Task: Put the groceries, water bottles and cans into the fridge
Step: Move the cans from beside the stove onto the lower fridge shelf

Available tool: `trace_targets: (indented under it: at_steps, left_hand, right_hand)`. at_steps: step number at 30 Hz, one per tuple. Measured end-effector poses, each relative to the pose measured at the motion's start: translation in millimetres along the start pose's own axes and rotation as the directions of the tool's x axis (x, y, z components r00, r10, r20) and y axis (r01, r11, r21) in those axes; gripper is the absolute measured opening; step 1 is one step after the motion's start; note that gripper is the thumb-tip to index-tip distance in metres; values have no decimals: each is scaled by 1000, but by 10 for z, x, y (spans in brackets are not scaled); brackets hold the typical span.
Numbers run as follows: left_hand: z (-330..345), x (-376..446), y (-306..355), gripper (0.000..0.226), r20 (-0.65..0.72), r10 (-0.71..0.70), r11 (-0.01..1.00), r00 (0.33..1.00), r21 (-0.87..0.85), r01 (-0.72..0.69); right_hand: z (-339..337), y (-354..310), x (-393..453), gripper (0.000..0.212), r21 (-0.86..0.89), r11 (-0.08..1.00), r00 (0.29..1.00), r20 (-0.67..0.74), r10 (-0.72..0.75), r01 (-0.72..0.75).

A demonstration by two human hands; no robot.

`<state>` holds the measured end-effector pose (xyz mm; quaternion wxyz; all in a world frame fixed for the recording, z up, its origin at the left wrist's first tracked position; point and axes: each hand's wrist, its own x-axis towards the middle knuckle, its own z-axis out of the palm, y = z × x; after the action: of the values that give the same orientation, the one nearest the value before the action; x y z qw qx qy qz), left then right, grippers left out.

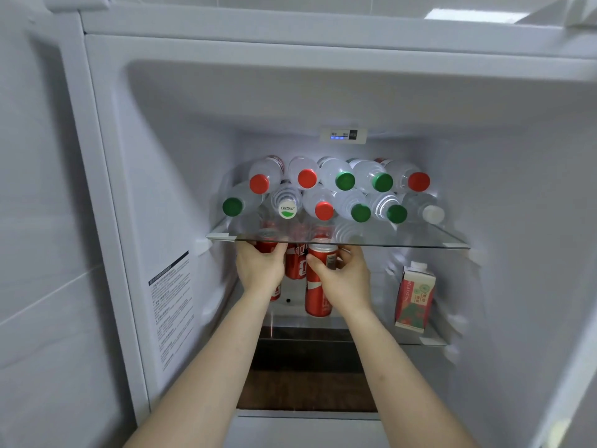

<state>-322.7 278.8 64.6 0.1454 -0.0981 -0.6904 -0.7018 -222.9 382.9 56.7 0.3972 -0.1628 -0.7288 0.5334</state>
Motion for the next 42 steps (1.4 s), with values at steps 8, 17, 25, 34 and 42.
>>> trace_targets:
  at_steps: [8, 17, 25, 34, 42]
  left_hand:
    - [-151, -242, -375, 25, 56, 36, 997, 998, 62, -40]
    - [-165, -157, -539, 14, 128, -15, 1000, 992, 18, 13]
    - [-136, -72, -564, 18, 160, -45, 999, 986, 28, 41]
    - [-63, 17, -568, 15, 102, -43, 999, 994, -8, 44]
    - [87, 140, -363, 25, 49, -104, 990, 993, 98, 99]
  right_hand:
    - [-42, 325, -248, 64, -94, 995, 1000, -3, 25, -25]
    - [162, 433, -120, 59, -206, 979, 997, 67, 27, -12]
    - [395, 473, 80, 50, -242, 970, 994, 102, 24, 1]
    - [601, 630, 192, 47, -264, 965, 998, 54, 16, -1]
    - [649, 666, 263, 38, -243, 969, 996, 88, -19, 40]
